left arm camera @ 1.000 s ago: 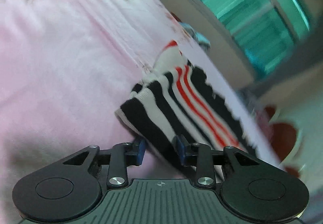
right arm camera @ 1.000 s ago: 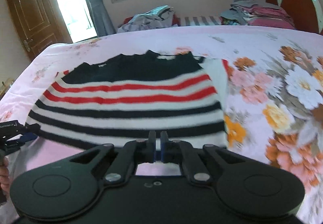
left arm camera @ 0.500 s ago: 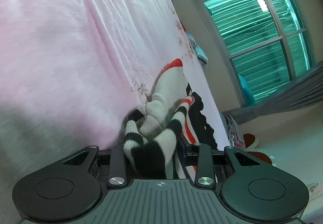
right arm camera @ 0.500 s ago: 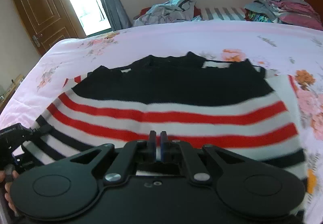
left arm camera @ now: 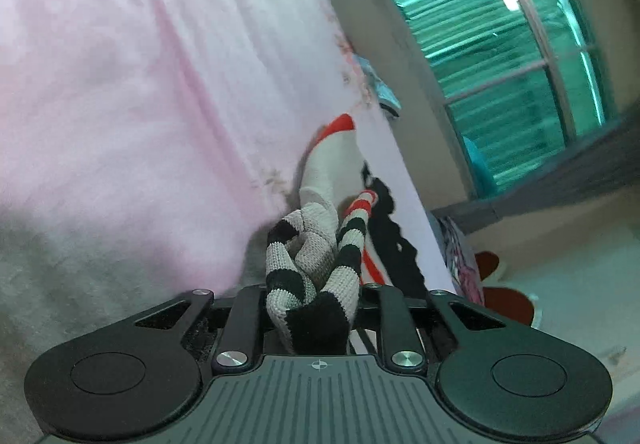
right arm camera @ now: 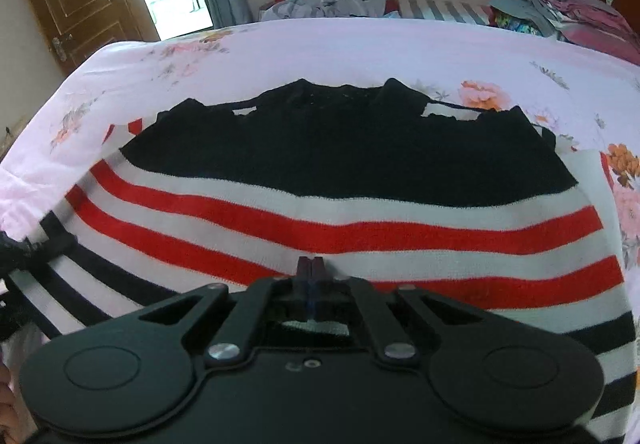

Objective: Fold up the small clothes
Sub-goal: 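Grasp the striped side edge of the sweater with both tools, then fold the held side over the sweater with both tools and release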

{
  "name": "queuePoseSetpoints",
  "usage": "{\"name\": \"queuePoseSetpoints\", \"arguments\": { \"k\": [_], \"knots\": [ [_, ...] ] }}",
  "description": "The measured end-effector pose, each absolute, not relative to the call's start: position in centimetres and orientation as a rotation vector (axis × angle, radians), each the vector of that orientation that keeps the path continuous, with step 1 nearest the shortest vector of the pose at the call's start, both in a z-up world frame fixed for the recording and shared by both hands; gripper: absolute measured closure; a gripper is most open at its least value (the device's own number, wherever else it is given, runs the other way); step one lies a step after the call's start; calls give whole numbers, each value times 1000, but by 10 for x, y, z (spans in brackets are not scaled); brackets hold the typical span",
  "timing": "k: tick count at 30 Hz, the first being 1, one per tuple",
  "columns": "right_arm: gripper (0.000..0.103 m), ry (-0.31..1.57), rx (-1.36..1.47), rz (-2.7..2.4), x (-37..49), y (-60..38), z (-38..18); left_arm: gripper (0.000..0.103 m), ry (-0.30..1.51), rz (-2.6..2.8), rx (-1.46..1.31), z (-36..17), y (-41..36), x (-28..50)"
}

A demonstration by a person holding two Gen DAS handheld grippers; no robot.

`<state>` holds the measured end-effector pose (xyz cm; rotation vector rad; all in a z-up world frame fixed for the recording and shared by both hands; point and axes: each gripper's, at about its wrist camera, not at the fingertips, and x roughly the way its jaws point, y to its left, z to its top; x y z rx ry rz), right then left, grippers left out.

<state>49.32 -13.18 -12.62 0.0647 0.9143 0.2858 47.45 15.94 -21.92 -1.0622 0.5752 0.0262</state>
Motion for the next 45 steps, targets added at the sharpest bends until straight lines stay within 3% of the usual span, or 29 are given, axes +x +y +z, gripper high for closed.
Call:
{"name": "queuePoseSetpoints", "arguments": {
  "k": [8,14,22,23,24,25,27,31,32,33,35,45],
  "knots": [
    [99,824,265,276,476,-188,-96,86,527,-127,-794,-129,96,505],
    [99,698,420,142,453,-295,-64,86,603,-283,-534,-67,-19,538],
    [95,688,545,63,413,-404,-59,83,933,-367,-222,-132,-188,561],
    [87,700,560,75,409,-412,-61,65,893,-355,-172,-128,-200,546],
    [78,705,565,77,405,-416,-62,36,890,-384,-167,-120,-205,542],
    [74,701,572,85,403,-419,-63,28,888,-421,-186,-110,-205,530],
    [58,683,610,132,401,-424,-63,28,817,-455,-201,-83,-190,506],
    [58,728,678,260,419,-414,-69,29,698,-371,-192,-53,-129,493],
    [58,747,686,288,427,-407,-73,36,683,-315,-174,-53,-112,497],
    [58,771,692,311,434,-399,-77,51,700,-261,-161,-56,-97,506],
    [58,810,680,333,445,-383,-84,63,745,-207,-212,-68,-66,523],
    [59,961,548,307,499,-330,-114,63,849,-215,-268,-134,-35,557]
  ]
}}
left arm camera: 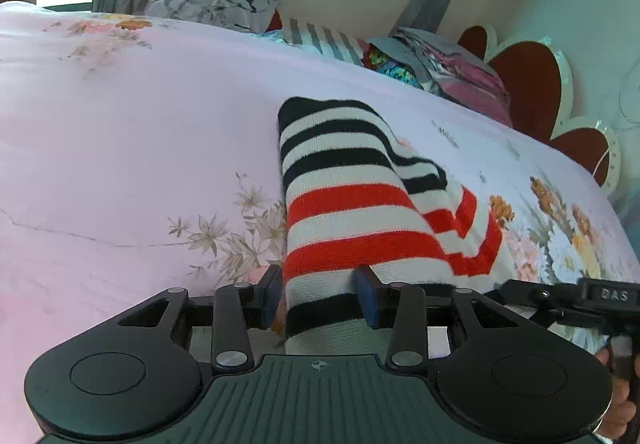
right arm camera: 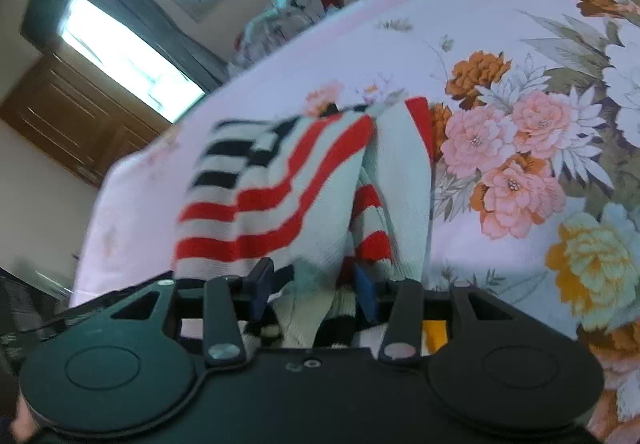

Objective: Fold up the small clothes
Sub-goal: 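Fold the held side over the sweater with both tools and release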

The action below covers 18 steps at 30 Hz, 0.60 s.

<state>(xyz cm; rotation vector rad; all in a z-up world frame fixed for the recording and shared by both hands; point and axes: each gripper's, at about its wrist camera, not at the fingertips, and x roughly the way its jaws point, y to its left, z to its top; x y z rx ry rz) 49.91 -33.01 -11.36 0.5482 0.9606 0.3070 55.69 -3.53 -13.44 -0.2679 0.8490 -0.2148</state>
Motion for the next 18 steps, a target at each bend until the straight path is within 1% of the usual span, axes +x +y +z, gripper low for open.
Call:
{"name": "queuePoseSetpoints", "arguments": {
  "k": [2,4,5,6,7,8,11,13,15,17,18],
  "knots": [
    [61,970,502,298,502,-321,-112,63,846,-223,-273,-141,-45,559],
    [79,968,413,294,503,-311,-109,63,833,-234,-275,-144,-45,559],
    [83,954,379,295,502,-308,-106,63,824,-237,-271,-144,-48,561],
    [85,929,336,299,500,-302,-102,73,806,-245,-261,-143,-50,562],
    [85,889,284,302,495,-297,-94,79,788,-259,-249,-139,-52,562],
    [85,836,244,312,488,-294,-85,80,774,-264,-235,-136,-54,562],
    [86,716,176,312,467,-298,-65,81,743,-310,-210,-130,-62,565],
    [86,682,201,303,460,-311,-62,81,743,-347,-177,-126,-73,572],
    [86,729,261,284,467,-324,-77,81,768,-355,-100,-127,-88,581],
    [86,835,314,242,479,-331,-107,81,777,-369,-48,-128,-98,588],
    [85,844,347,241,480,-334,-116,81,779,-372,-23,-129,-102,590]
  ]
}}
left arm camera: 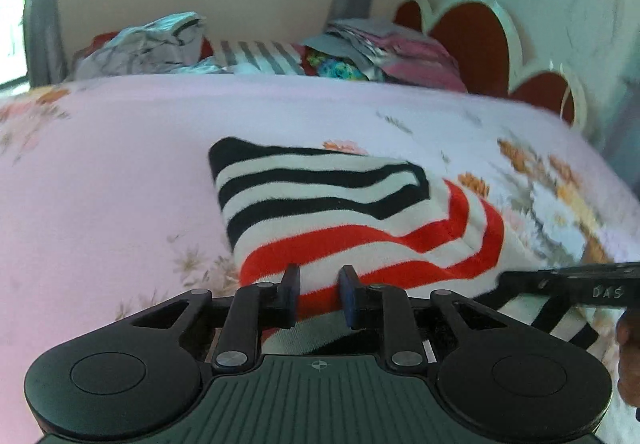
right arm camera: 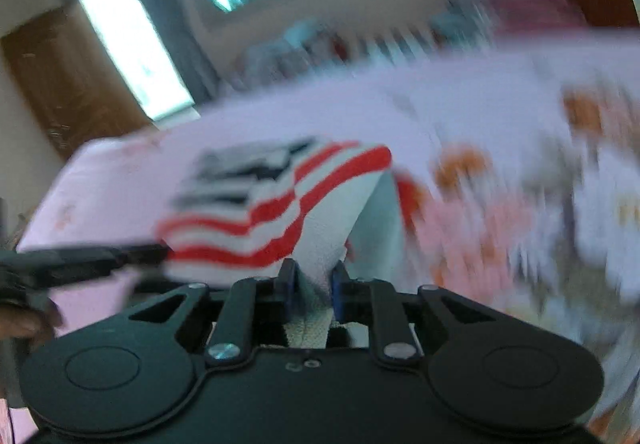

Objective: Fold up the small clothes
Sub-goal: 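Fold the held side over the sweater with both tools and release, then press the folded sweater flat with both tools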

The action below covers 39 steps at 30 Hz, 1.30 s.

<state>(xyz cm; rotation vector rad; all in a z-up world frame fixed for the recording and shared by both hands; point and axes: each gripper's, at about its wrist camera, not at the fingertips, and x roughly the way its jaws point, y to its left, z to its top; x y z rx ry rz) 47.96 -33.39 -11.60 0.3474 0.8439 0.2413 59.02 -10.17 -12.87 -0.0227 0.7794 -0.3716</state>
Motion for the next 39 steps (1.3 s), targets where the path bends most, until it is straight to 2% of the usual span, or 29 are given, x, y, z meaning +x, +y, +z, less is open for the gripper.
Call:
{"name": "queuePoseSetpoints", "arguments": {
  "k": [7,9,10,13,14,16,18,19,21,22,25,28,30,34,39],
  "knots": [
    [86,822,386,240,466,-344,-114,81,786,-405,26,-126,-107,595],
    [83,825,430,242,472,-348,-115,81,792,-411,29,-128,-108,599],
    [80,822,450,246,474,-350,-111,81,794,-415,27,-125,-107,601],
    [56,795,477,229,493,-361,-102,81,745,-431,-12,-115,-100,606],
    [52,785,514,225,504,-368,-100,80,744,-432,-23,-114,-98,611],
    [56,796,573,221,526,-377,-103,81,749,-435,-18,-114,-99,622],
    [74,806,588,223,543,-381,-107,81,774,-439,-4,-117,-103,636],
    [78,813,582,228,548,-381,-108,81,785,-450,-3,-120,-105,642],
    [91,821,544,232,550,-381,-110,81,813,-472,2,-127,-110,651],
    [94,835,501,213,549,-380,-113,81,832,-477,15,-132,-113,653],
    [95,877,408,178,545,-379,-124,81,829,-475,86,-140,-123,651],
    [92,845,358,176,530,-375,-105,80,795,-467,100,-124,-123,636],
    [86,808,336,237,510,-370,-86,80,753,-501,57,-108,-116,611],
    [86,769,234,378,467,-347,-59,80,728,-504,20,-96,-106,555],
    [87,799,67,418,428,-318,-58,80,742,-417,38,-105,-104,502]
  ]
}}
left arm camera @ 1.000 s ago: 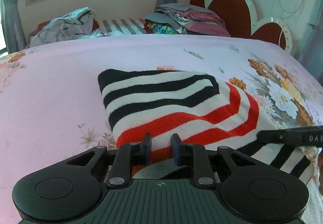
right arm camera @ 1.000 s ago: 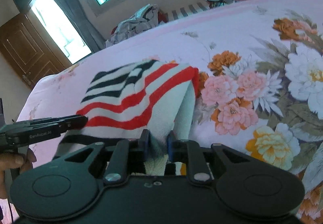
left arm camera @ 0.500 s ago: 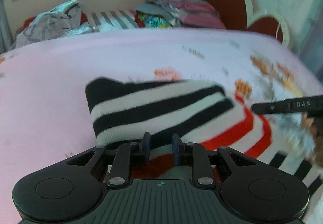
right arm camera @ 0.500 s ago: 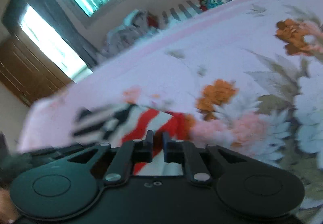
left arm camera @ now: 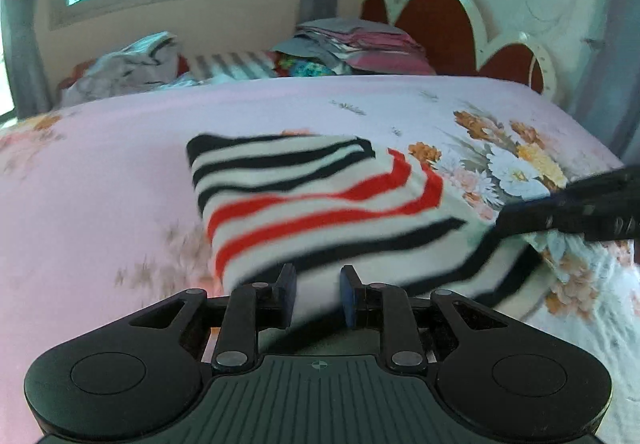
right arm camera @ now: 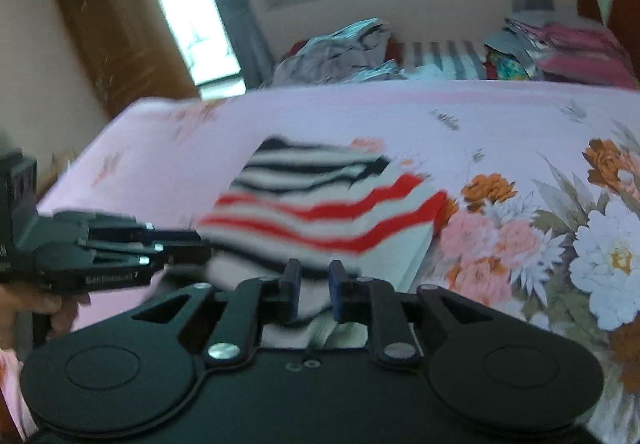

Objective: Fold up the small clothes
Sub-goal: 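Press the folded sweater flat with both tools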

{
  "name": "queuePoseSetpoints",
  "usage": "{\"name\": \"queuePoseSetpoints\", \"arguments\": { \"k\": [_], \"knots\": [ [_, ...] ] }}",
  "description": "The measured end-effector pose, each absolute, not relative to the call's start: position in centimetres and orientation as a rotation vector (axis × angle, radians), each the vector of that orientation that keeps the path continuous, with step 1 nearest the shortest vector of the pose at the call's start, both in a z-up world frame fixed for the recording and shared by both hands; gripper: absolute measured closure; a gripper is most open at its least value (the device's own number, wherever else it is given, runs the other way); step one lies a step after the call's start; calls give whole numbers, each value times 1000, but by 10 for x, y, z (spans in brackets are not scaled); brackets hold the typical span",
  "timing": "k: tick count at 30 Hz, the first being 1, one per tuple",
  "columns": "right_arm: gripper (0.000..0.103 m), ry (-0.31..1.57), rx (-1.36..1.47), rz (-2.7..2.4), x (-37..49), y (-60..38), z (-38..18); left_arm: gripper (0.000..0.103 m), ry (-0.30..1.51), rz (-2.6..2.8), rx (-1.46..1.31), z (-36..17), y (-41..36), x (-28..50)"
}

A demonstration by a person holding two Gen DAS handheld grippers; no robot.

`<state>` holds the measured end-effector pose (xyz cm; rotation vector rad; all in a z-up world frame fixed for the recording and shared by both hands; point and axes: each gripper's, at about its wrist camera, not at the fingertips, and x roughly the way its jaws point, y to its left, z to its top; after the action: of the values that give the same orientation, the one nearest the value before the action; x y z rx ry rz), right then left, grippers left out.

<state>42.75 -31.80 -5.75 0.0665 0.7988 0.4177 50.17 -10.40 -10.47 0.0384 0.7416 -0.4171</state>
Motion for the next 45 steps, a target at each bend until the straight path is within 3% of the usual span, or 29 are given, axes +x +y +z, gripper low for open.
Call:
{"name": "queuePoseSetpoints", "arguments": {
  "k": [4,13,25,31,32,35,40,44,45],
  "knots": [
    [93,869,-68,334,414,-310,-76,80,777,-378,62,-113,-98,486],
    [91,916,8,303,410,-323,-114,80,791,-335,118,-134,-104,477],
    [90,776,3,359,393,-322,-58,80,777,-223,105,-114,-95,458],
    [89,836,-35,390,402,-311,-74,80,790,-191,116,-117,-101,455],
    [89,849,-35,389,402,-311,-79,78,791,-179,111,-117,-102,455],
    [89,887,-54,383,402,-311,-95,38,779,-136,123,-118,-106,453],
    [87,913,-12,401,403,-318,-105,38,808,-156,154,-126,-110,452],
    [82,915,63,410,402,-329,-94,38,825,-155,136,-123,-108,456],
    [76,889,73,409,399,-331,-88,38,811,-159,135,-119,-107,455]
  ]
}}
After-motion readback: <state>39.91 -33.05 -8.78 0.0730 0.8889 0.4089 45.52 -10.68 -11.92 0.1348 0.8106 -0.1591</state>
